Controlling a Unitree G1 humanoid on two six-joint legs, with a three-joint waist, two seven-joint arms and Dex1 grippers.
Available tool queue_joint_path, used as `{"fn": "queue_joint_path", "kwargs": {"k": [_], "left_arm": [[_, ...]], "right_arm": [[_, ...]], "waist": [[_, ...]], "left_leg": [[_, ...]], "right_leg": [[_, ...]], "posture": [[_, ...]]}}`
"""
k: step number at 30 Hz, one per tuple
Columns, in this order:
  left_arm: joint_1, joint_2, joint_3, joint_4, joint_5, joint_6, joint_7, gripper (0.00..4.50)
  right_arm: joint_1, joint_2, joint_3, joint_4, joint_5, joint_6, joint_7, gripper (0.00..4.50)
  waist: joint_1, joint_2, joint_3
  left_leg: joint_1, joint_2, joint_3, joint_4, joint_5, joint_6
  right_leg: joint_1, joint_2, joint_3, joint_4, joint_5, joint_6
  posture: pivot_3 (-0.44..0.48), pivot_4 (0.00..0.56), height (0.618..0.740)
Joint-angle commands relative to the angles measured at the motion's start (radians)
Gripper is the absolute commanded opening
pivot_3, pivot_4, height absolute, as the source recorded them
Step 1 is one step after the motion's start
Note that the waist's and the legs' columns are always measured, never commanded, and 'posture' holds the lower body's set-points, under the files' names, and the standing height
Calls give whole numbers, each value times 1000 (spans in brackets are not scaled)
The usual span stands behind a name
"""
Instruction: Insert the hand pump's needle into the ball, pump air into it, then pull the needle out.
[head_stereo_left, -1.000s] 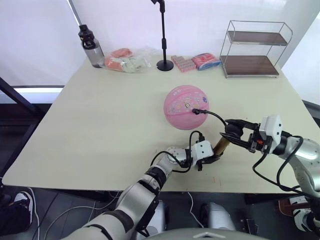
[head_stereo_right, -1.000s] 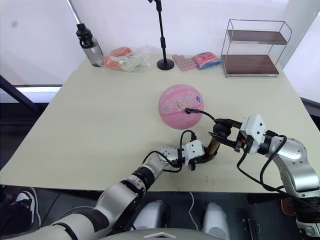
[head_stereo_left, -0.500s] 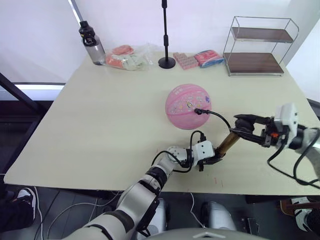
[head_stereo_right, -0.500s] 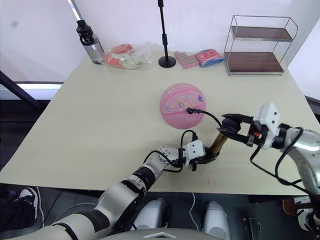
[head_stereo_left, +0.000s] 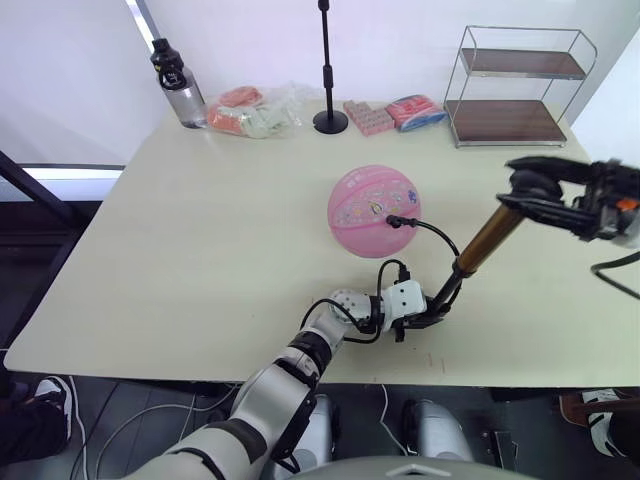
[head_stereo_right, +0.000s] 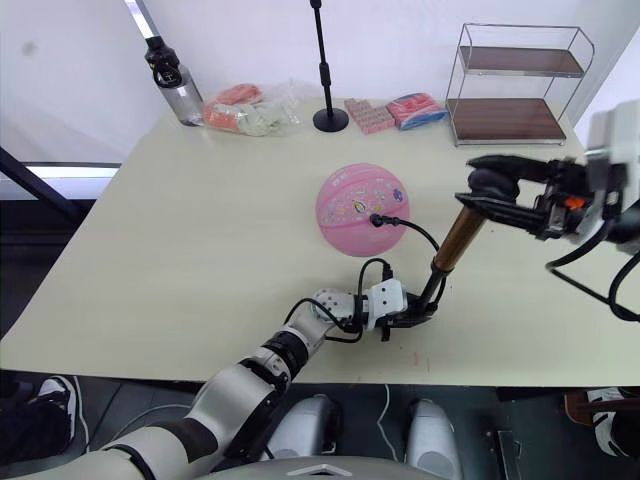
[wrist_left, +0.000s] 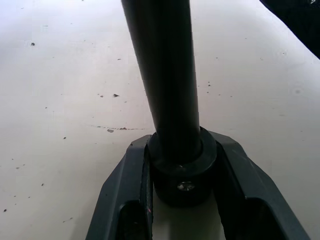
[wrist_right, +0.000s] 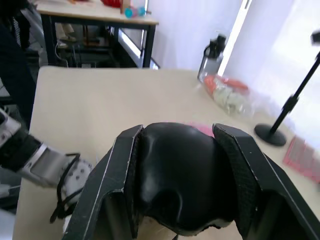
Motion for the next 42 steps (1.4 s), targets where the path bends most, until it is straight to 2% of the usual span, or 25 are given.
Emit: {"fn": "queue_joint_path", "kwargs": {"k": [1, 5, 8, 13, 22, 30, 36, 42], "left_arm": [[80, 26, -70, 87, 75, 17, -82, 1097], [84, 25, -67, 85, 73, 14, -93, 1097], [86, 22, -65, 85, 76, 16, -91, 1097], [85, 20, -65, 88, 84, 25, -73, 1097], [86, 24, -60, 88, 87, 36, -60, 1097], [90, 27, -55, 82, 85, 43, -43, 1097], [91, 30, -57, 82, 85, 46, -43, 1097], [88, 34, -59, 83, 88, 47, -43, 1097]], "right_arm": [[-71, -15, -127, -18, 10, -29, -66, 1650], [-56, -5, -125, -27, 7, -20, -68, 1650], [17, 14, -94, -49, -22, -23, -47, 1650], [138, 105, -8, -50, -92, -69, -30, 1650], [221, 242, 138, 26, -203, -152, 0, 1650], [306, 384, 293, 214, -463, -413, -21, 1650], [332, 383, 350, 268, -545, -502, -10, 1650], [268, 335, 271, 159, -422, -422, -16, 1650]], "waist": [[0, 0, 0], [0, 0, 0], [1, 0, 0], [-1, 0, -2], [-1, 1, -12], [-3, -4, -23], [-4, -3, -28], [-1, -1, -28]], "left_leg": [[-1, 0, 1, 0, 0, 0], [-1, -1, 1, 0, 0, 0], [-1, -1, 1, 0, 0, 0], [2, 0, 1, 0, 0, 0], [4, 2, 0, 0, 0, 0], [6, 2, 0, 0, 0, 0], [10, 3, 0, 0, 0, 0], [11, 6, -1, 0, 0, 0]], "right_leg": [[-1, 0, 1, 0, 0, 0], [-2, 0, 1, 0, 0, 0], [-2, 0, 1, 0, 0, 0], [2, 0, 1, 0, 0, 0], [2, 3, 1, 2, 0, 0], [2, 4, 1, 2, 0, 0], [5, 4, 2, 2, -2, 3], [6, 8, 2, 2, -3, 0]], "posture": [[0, 150, 740], [0, 150, 740], [0, 150, 740], [0, 150, 740], [0, 150, 740], [0, 150, 740], [0, 150, 740], [0, 150, 740]]}}
